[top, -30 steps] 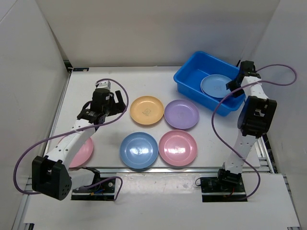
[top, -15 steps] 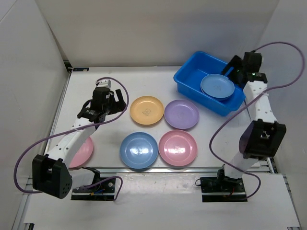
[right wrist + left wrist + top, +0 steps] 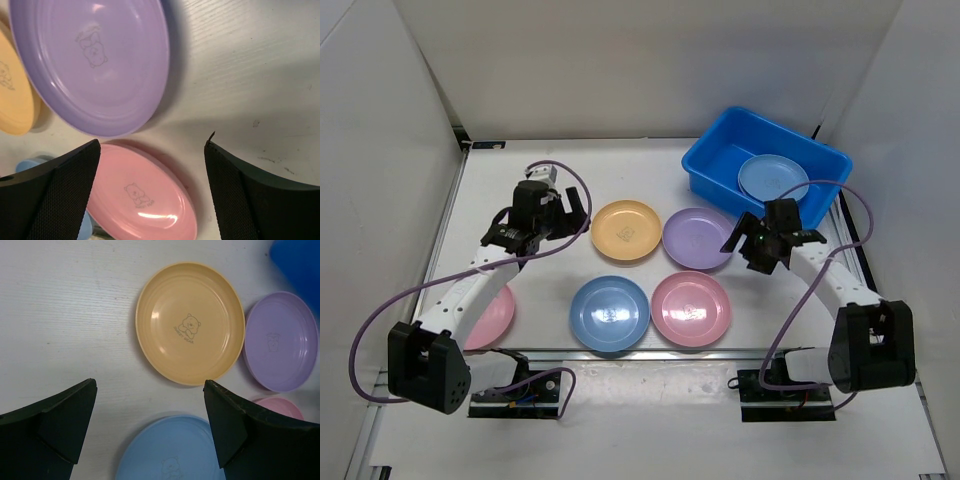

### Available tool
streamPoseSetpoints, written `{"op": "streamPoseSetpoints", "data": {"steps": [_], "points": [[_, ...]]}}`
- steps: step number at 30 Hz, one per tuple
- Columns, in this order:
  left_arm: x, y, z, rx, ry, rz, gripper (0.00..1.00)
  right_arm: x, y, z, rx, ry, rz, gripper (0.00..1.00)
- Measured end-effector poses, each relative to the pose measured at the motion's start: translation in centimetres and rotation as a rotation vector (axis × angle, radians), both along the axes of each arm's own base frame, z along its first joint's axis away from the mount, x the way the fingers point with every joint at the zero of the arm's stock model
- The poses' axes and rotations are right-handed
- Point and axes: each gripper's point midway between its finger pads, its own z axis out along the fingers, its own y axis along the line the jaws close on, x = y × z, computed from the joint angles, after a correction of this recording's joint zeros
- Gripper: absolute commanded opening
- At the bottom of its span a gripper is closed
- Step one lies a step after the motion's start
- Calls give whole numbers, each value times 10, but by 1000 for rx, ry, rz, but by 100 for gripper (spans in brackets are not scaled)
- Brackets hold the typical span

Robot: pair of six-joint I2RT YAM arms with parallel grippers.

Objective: Place the plates into the plastic bin on the countertop

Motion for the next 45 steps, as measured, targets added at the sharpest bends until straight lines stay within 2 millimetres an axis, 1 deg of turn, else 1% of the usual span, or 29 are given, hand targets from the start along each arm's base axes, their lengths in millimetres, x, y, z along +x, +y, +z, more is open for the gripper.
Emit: {"op": "streamPoseSetpoints", "data": {"steps": [1, 3, 6, 9, 12, 15, 17, 18, 19, 21, 22, 23, 25, 26, 30, 34, 38, 42, 45], "points": [[-1, -2, 0, -8, 4, -7, 99, -3, 0, -6, 3, 10, -18, 86], [-3, -5, -3, -24, 14, -19, 99, -1, 0, -15, 12, 13, -43, 85], [-10, -7, -12, -39, 42, -28, 99, 11, 6, -24, 33, 0, -65, 83], [-21, -6, -21, -48, 64, -27, 99, 25, 14, -37, 51, -2, -83, 79], [-29, -4, -19, -59, 55, -21, 99, 31, 21, -53, 26, 7, -102, 77], [-35, -2, -10, -77, 24, -16, 99, 33, 26, -61, -5, 7, -128, 73], [-38, 0, -2, -87, -2, -10, 99, 36, 28, -62, -15, -5, -144, 56], [-39, 0, 1, -91, -11, -7, 99, 37, 28, -63, -20, -8, -156, 35], [-39, 1, 4, -95, -22, -3, 99, 38, 26, -65, -34, -8, -167, 20], [-40, 2, 8, -100, -34, 2, 99, 37, 24, -71, -47, 5, -205, 19], [-40, 2, 9, -101, -34, 4, 99, 38, 23, -72, -53, 5, -221, 13], [-41, 2, 8, -100, -32, 6, 99, 39, 22, -72, -60, 2, -233, 9], [-41, 3, 6, -98, -23, 11, 99, 45, 23, -66, -76, -20, -252, 2], [-42, 3, 6, -97, -20, 12, 99, 46, 24, -64, -87, -27, -260, 0], [-43, 4, 3, -91, -9, 15, 99, 47, 29, -50, -132, -63, -241, 0], [-43, 5, 1, -88, -3, 17, 99, 41, 37, -29, -164, -102, -173, 0], [-42, 5, -2, -82, 6, 20, 99, 44, 50, 6, -134, -182, -92, 0], [-40, 8, -6, -66, 14, 37, 99, 55, 65, 51, -79, -283, -11, 0], [-39, 10, -10, -54, 24, 46, 99, 66, 72, 82, -66, -349, 39, 0]]}}
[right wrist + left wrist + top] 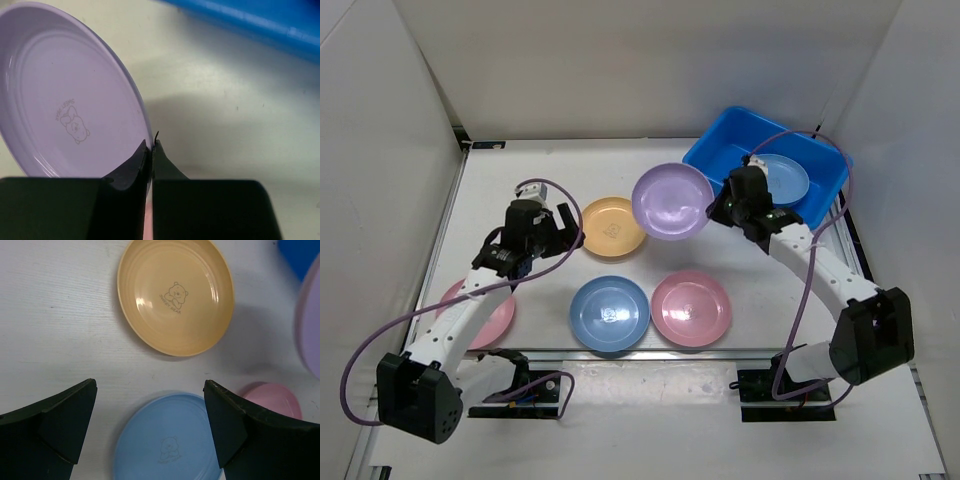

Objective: Place the plates into the plastic bin on the countertop

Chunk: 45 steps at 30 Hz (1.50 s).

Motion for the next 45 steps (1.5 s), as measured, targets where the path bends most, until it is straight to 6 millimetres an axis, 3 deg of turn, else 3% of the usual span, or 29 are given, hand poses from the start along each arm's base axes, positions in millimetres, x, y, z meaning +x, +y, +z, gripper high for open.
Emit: {"op": "streamPoseSetpoints", "data": {"steps": [2, 4, 7, 9, 12, 15, 21, 25, 29, 32, 35, 41, 45], "points": [[1, 0, -5, 8, 16, 3, 99, 10, -4, 22, 1, -43, 7, 0], [3, 0, -13, 18, 41, 1, 99, 27, -20, 44, 4, -87, -30, 0], [6, 0, -22, 34, 72, -1, 99, 59, -66, 69, 1, -130, -150, 0], [8, 0, -28, 46, 90, -3, 99, 82, -109, 74, -11, -138, -261, 0], [12, 0, -32, 61, 104, -2, 99, 103, -165, 59, -45, -98, -405, 0], [19, 1, -34, 76, 116, 3, 99, 111, -206, 28, -72, -10, -510, 0], [34, 1, -37, 95, 133, 5, 99, 108, -253, -40, -96, 182, -667, 0], [43, 1, -38, 102, 139, 6, 99, 108, -272, -59, -105, 251, -749, 1], [48, 0, -38, 104, 143, 5, 99, 118, -283, -59, -111, 250, -789, 33], [52, 0, -37, 105, 141, 6, 99, 123, -283, -53, -110, 233, -777, 54], [56, -1, -35, 103, 137, 4, 99, 126, -281, -48, -118, 224, -747, 80], [58, -3, -34, 98, 135, -3, 99, 126, -276, -28, -153, 199, -647, 87], [57, -4, -34, 97, 136, -13, 99, 114, -250, 14, -143, 119, -469, 89]]}}
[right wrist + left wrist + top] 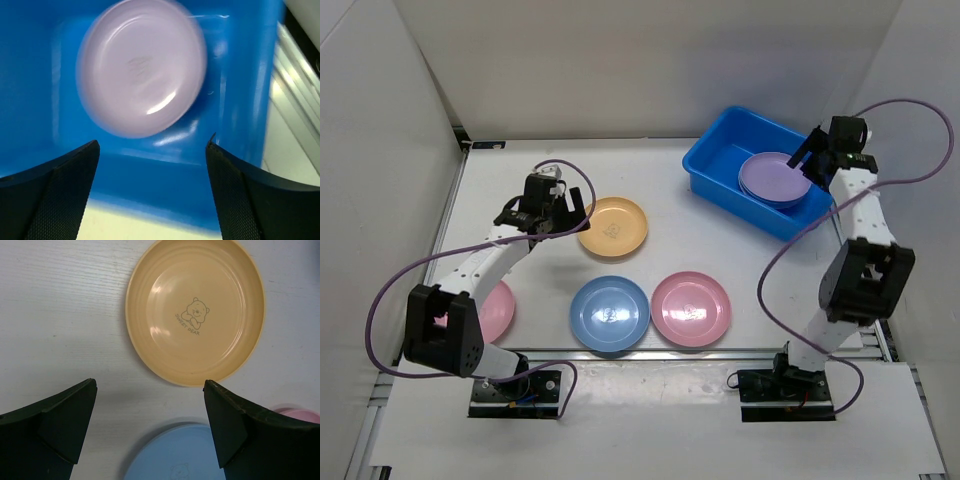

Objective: Place the plates into the plastic bin on the countertop

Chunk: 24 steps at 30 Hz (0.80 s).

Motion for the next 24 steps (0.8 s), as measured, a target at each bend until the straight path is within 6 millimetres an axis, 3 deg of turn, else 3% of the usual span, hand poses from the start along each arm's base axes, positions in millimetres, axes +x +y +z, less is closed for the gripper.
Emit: {"op": "streamPoseSetpoints", "data": {"steps": [3, 6, 8, 10, 12, 15, 17, 22, 24], "points": [[-2, 0, 3, -4, -6, -4, 99, -24, 44, 39, -40, -83, 186, 95], [-7, 0, 7, -12, -20, -8, 99, -65, 130, 63, -66, -151, 469, 96], [-13, 0, 7, -21, -23, -14, 99, -97, 185, 62, -43, -161, 657, 96], [-20, -1, 6, -35, -22, -23, 99, -126, 214, 44, 2, -124, 772, 96], [-28, -2, 3, -48, -13, -32, 99, -153, 220, 5, 46, -22, 814, 96], [-42, -2, -5, -66, 6, -40, 99, -197, 213, -62, 106, 190, 803, 96], [-54, -2, -11, -80, 21, -44, 99, -229, 206, -95, 138, 325, 783, 96], [-81, -1, -26, -111, 52, -41, 99, -282, 202, -134, 209, 470, 755, 91], [-89, 0, -31, -119, 64, -37, 99, -294, 203, -142, 232, 489, 746, 82]]}}
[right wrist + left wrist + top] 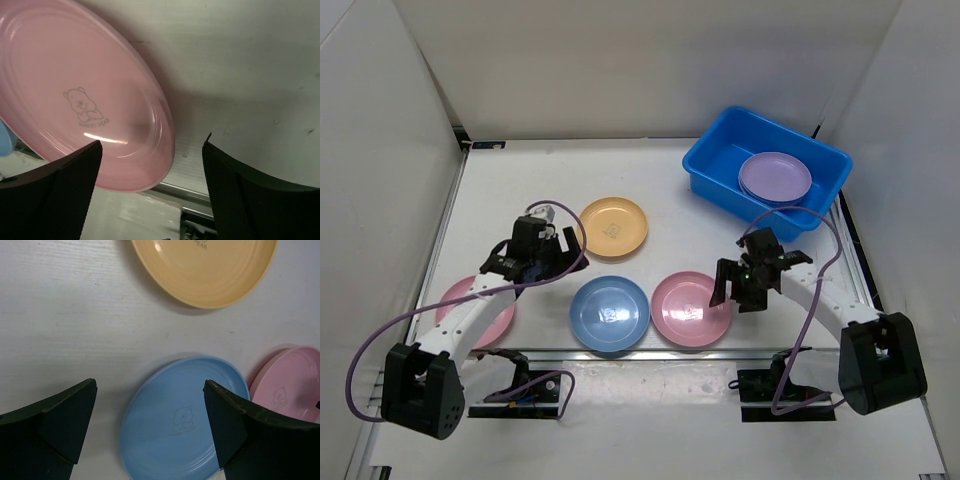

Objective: Place the plates into the plastic bin on the countertop

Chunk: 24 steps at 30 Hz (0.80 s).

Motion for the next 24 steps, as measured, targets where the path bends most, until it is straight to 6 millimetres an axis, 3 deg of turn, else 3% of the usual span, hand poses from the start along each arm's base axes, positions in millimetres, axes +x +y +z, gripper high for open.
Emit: {"op": "streamPoseSetpoints", "data": {"steps": [6, 7, 8, 9, 12, 15, 18, 21, 24], "points": [[-6, 0, -1, -16, 3, 6, 99, -15, 3, -19, 22, 49, -38, 60], [-6, 0, -1, -16, 3, 7, 99, -15, 3, -20, 21, 52, -46, 45], [-7, 0, -1, -16, 4, 7, 99, -13, 3, -21, 18, 49, -54, 41], [-6, 0, -1, -16, 3, 7, 99, -11, 4, -22, 18, 46, -61, 25], [-5, 0, 1, -14, -1, 8, 99, -7, 3, -26, 7, 50, -84, 2], [-2, 0, 5, -13, -14, 10, 99, -2, 4, -21, 6, 39, -96, 0], [0, 1, 8, -8, -25, 14, 99, 16, 4, -3, -14, -13, -109, 0], [3, 3, 11, 2, -35, 21, 99, 48, 1, 33, -44, -130, -132, 0], [8, 3, 13, 8, -40, 26, 99, 88, -1, 85, -53, -288, -164, 0]]}}
